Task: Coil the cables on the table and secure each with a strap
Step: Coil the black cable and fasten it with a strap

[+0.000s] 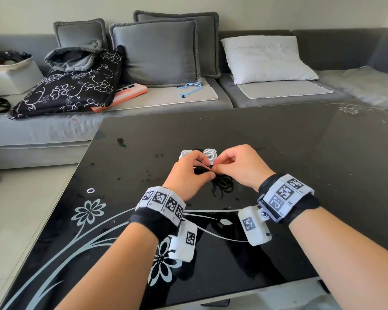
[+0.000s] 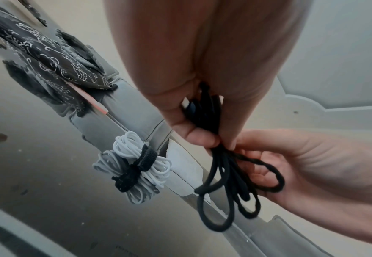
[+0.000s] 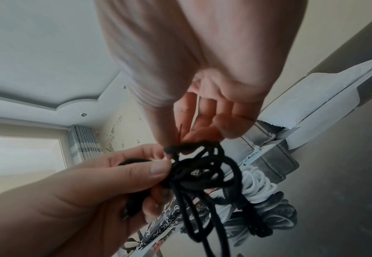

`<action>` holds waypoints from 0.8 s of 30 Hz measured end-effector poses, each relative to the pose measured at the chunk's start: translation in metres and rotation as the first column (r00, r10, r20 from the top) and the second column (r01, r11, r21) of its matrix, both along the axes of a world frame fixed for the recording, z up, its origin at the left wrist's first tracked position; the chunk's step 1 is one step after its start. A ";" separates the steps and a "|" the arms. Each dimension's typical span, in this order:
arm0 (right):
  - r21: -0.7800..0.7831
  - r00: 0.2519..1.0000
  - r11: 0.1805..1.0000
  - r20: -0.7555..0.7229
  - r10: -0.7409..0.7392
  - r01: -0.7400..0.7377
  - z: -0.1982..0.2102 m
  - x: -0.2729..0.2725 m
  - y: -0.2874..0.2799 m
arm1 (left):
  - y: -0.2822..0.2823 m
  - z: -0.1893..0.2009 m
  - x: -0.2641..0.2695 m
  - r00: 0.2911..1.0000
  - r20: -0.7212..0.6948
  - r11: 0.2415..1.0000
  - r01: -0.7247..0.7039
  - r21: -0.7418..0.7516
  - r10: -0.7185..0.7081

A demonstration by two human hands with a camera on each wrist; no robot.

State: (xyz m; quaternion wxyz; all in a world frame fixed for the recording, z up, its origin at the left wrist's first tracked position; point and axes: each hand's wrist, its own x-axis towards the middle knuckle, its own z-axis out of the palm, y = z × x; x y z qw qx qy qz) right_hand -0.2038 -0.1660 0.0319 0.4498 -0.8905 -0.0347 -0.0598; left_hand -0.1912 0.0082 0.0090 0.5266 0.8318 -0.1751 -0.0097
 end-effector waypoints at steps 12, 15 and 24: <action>0.106 0.985 0.991 0.161 0.060 -0.078 -0.003 -0.003 0.003 | 0.002 0.007 0.001 0.998 -0.023 0.975 -0.061 -0.212 0.058; 0.142 0.983 0.987 0.179 0.048 -0.074 -0.006 -0.001 0.004 | 0.003 0.005 0.003 0.998 -0.037 0.973 -0.064 -0.221 0.057; 0.137 0.992 0.988 0.111 0.060 -0.076 -0.005 0.001 0.004 | 0.002 -0.004 0.009 0.989 -0.144 0.950 -0.087 -0.299 0.045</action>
